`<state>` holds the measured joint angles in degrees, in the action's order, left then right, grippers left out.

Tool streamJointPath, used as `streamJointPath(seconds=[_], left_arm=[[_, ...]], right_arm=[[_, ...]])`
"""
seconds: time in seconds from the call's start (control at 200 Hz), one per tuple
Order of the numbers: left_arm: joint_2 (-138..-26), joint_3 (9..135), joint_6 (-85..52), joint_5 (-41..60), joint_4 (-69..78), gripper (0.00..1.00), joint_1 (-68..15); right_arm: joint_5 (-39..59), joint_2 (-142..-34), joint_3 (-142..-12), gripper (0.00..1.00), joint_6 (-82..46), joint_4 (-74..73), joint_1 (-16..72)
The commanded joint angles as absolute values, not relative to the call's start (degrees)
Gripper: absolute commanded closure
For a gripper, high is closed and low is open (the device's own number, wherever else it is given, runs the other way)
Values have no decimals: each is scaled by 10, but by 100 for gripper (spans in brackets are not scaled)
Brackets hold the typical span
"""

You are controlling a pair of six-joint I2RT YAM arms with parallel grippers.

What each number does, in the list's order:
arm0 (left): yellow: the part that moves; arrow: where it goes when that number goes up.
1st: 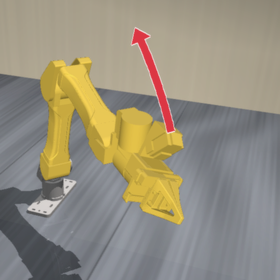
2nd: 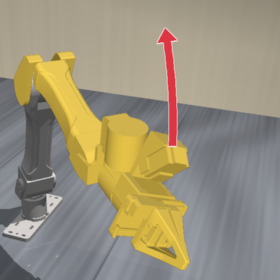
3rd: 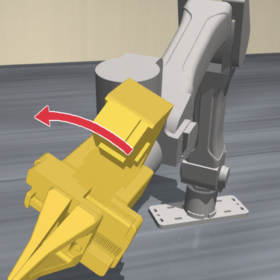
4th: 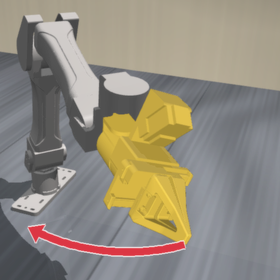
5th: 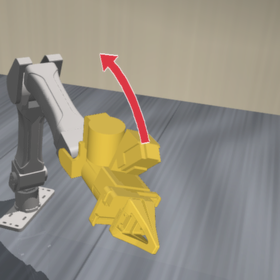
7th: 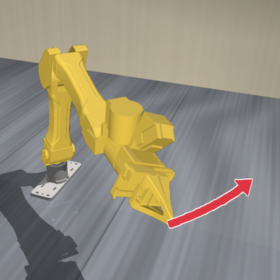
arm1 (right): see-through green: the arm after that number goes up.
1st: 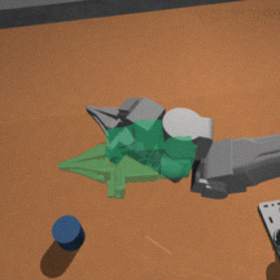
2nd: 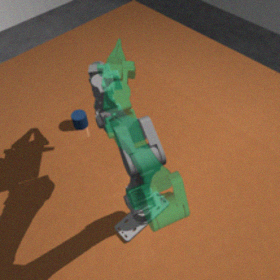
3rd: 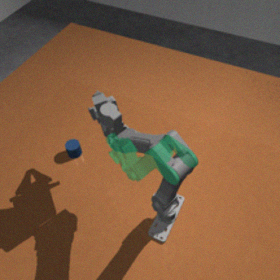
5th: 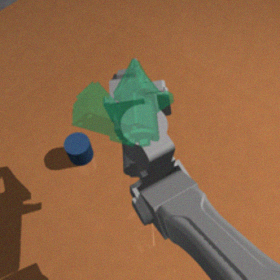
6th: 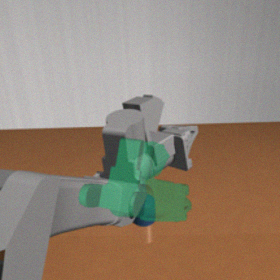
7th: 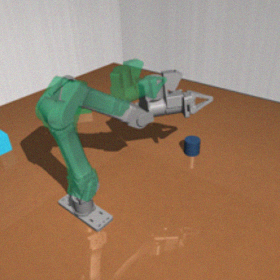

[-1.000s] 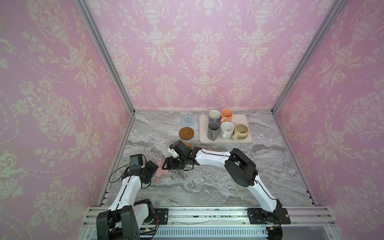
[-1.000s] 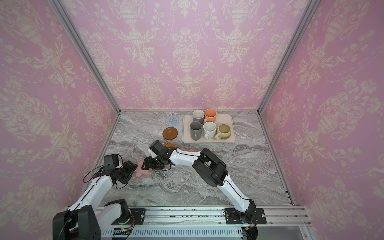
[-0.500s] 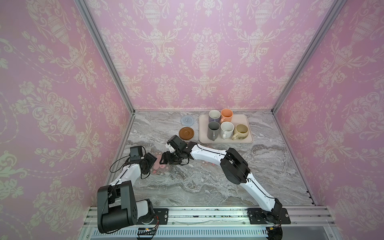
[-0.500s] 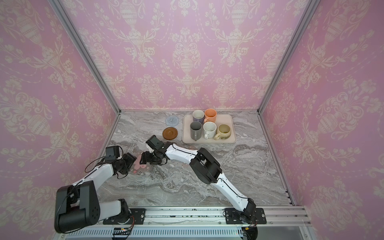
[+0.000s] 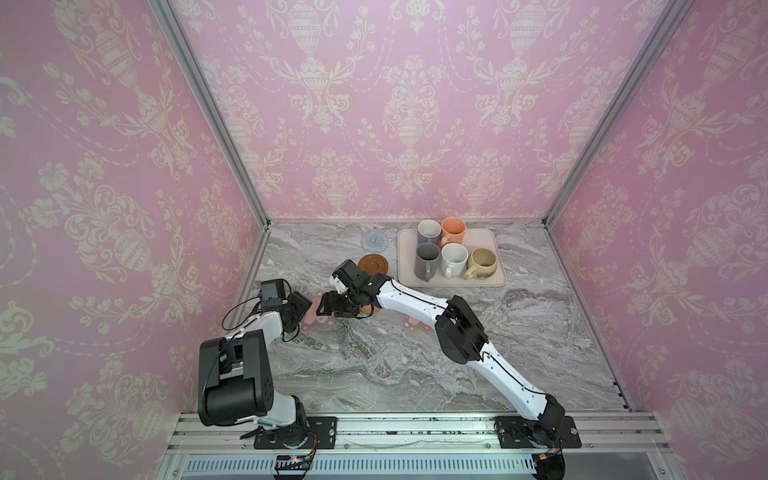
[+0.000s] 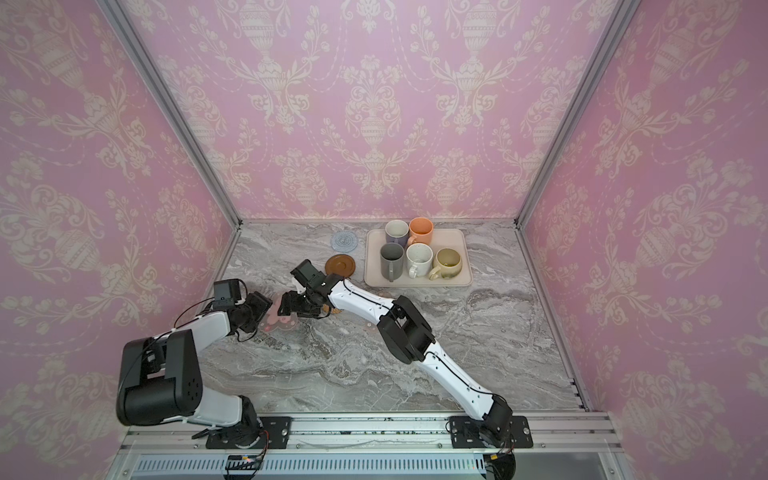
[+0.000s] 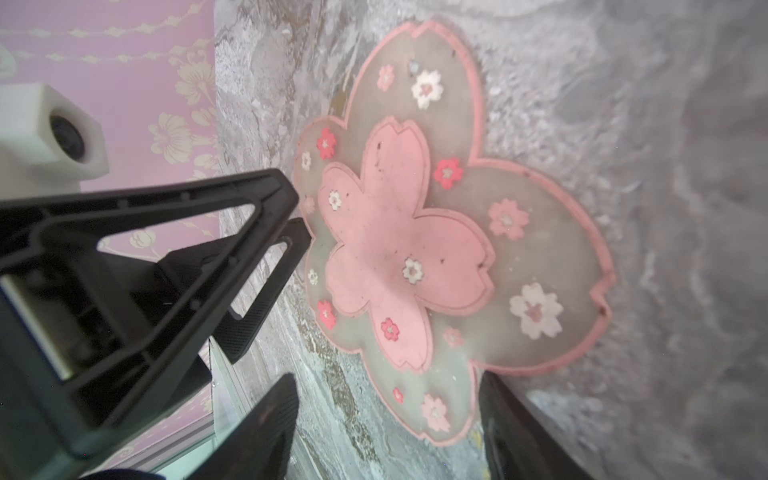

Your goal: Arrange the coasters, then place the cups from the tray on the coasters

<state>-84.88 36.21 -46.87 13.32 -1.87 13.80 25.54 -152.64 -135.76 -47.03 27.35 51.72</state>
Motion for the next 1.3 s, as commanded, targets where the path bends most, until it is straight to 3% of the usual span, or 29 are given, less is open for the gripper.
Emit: streamJointPath(seconds=[0.0, 0.676, 1.096, 1.296], left_arm=[[-887, 337, -476, 173, -76, 32, 132], [-916, 399, -452, 158, -96, 32, 134], [-790, 465, -390, 92, -232, 32, 133], [-745, 493, -350, 107, -279, 33, 105]], right_arm=[[216, -1578, -1356, 30, -470, 310, 508], [201, -1582, -1383, 30, -459, 311, 495], [167, -1398, -1169, 29, -444, 232, 481], [131, -1304, -1074, 29, -412, 221, 479]])
